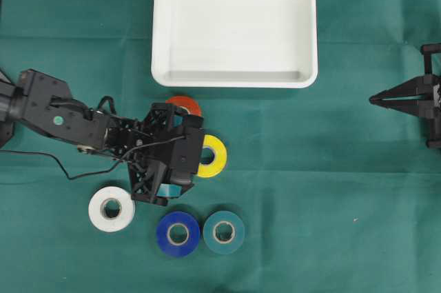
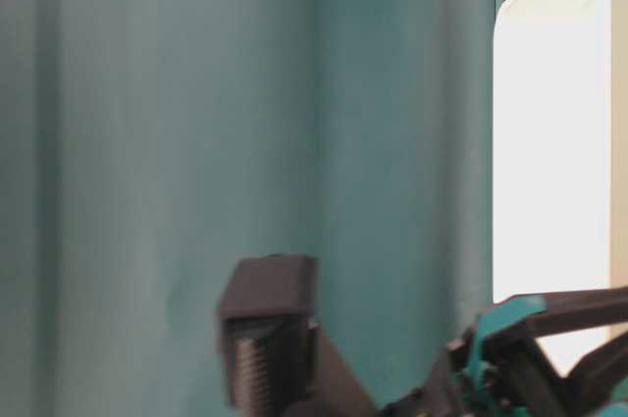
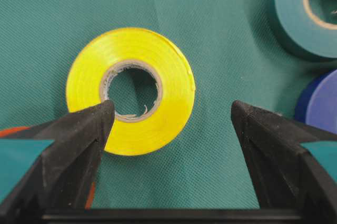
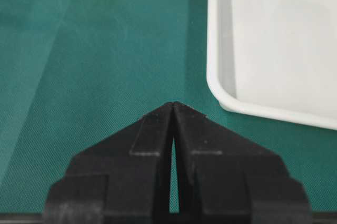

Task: Put the tape into the white case with the left arm.
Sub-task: 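Reach the left gripper over the yellow tape roll, then lower the left gripper and grasp the yellow tape roll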

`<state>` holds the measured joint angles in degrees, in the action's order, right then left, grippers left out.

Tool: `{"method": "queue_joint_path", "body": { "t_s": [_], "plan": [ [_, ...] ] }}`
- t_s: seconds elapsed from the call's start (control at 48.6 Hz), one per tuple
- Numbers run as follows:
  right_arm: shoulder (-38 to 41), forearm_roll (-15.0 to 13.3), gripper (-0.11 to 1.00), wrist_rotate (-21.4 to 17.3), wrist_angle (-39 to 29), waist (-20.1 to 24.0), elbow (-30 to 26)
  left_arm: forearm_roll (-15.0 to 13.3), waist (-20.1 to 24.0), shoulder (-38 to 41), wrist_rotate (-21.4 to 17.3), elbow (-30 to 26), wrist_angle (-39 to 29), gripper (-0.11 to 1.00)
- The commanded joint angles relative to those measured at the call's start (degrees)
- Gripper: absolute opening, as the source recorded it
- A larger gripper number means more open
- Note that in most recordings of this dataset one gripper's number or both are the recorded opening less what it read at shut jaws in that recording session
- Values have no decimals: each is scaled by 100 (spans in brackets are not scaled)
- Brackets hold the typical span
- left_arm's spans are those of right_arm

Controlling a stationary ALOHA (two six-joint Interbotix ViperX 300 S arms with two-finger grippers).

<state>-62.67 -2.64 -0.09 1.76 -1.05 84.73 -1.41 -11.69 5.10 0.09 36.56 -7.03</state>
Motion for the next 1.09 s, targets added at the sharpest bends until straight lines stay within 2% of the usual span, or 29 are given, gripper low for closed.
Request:
{"method": "queue_joint_path", "body": {
  "t_s": [0.0, 0.432, 0.823, 0.864, 0.926, 1.07],
  "plan": [
    [26, -9, -9, -18, 53, -9, -53, -9, -18, 44, 0, -158, 44, 95],
    [26, -9, -9, -18, 53, -9, -53, 0, -9, 633, -26, -466, 44, 95],
    [26, -9, -9, -18, 53, -18, -53, 0, 9, 703, -26, -466, 35, 92],
    [26, -9, -9, -18, 53, -18, -53, -9, 9, 694, -26, -475, 26, 89],
    [26, -9, -9, -18, 53, -9, -44, 0, 9, 677, -26, -475, 9, 77],
    [26, -9, -9, -18, 53, -18, -44, 0, 9, 642, -26, -475, -18, 35]
  ]
}}
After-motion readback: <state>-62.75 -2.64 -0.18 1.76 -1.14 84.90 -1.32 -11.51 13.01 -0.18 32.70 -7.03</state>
